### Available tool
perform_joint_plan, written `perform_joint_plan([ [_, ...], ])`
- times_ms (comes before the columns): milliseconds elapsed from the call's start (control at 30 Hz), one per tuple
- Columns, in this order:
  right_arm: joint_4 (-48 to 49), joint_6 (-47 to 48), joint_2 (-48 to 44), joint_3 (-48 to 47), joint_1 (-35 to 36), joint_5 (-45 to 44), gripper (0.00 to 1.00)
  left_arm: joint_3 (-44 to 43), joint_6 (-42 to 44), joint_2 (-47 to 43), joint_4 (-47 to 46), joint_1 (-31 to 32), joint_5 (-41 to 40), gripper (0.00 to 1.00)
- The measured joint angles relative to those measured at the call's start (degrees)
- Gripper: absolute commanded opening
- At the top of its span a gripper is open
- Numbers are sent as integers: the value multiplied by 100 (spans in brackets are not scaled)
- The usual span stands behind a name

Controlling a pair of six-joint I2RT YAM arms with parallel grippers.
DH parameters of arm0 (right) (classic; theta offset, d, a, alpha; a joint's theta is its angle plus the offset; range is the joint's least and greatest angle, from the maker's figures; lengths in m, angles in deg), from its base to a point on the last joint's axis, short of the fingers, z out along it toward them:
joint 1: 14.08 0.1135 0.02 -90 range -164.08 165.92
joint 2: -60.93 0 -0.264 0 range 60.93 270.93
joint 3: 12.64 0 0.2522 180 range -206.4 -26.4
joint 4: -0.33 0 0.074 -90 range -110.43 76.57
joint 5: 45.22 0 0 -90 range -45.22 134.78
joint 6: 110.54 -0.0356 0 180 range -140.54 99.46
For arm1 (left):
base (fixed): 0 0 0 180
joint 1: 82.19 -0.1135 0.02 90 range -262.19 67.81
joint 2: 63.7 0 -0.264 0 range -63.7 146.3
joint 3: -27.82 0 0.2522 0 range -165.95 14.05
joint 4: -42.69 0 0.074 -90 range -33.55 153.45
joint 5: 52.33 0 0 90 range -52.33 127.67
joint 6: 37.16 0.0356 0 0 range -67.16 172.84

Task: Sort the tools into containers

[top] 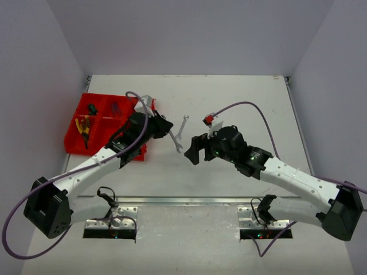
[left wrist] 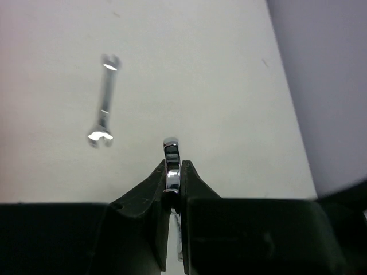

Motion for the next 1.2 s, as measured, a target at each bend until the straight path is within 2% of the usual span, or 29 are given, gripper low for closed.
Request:
perform_joint_plan([
  [133,-573,32,-186,9,-27,-786,99,-521,408,-4,1071,-1228,-978,0],
  [200,-740,68,-360,84,-71,-1036,99,-727,648,-51,1505,-1750,-1746,0],
  [300,-904,122,-653,236,-195,-1267,99,-871,1053,-267,1815,-2029,-2930,0],
  [400,-944,145,-777,370,-403,-1342,99,-959,1381,-336,1847,-2223,-3698,0],
  [500,-947,144,-810,565,-696,-1289,99,-1003,1563,-77,1833,-2611,-4130,0],
  [633,-1046,127,-875,772,-1042,-1115,99,-1019,1674,696,1899,-3000,-4349,0],
  [833,-992,119,-1054,996,-1141,-668,99,-1018,1742,1468,2230,-3147,-3999,2],
  [900,-957,108,-1054,1031,-1141,-524,99,-1013,1750,1484,2282,-3149,-3802,17],
  [1000,-914,77,-1053,1045,-1141,-351,99,-1012,1760,1485,2382,-3150,-3511,58],
  [1033,-902,72,-1049,1045,-1141,-307,99,-1012,1770,1486,2416,-3150,-3418,67],
  [1100,-881,60,-1030,1045,-1141,-224,99,-1014,1758,1489,2479,-3150,-3254,82],
  [1167,-872,56,-980,1045,-1141,-159,99,-1024,1773,1489,2538,-3150,-3160,86],
  [1200,-869,51,-934,1045,-1141,-123,99,-1038,1770,1489,2566,-3150,-3132,91],
])
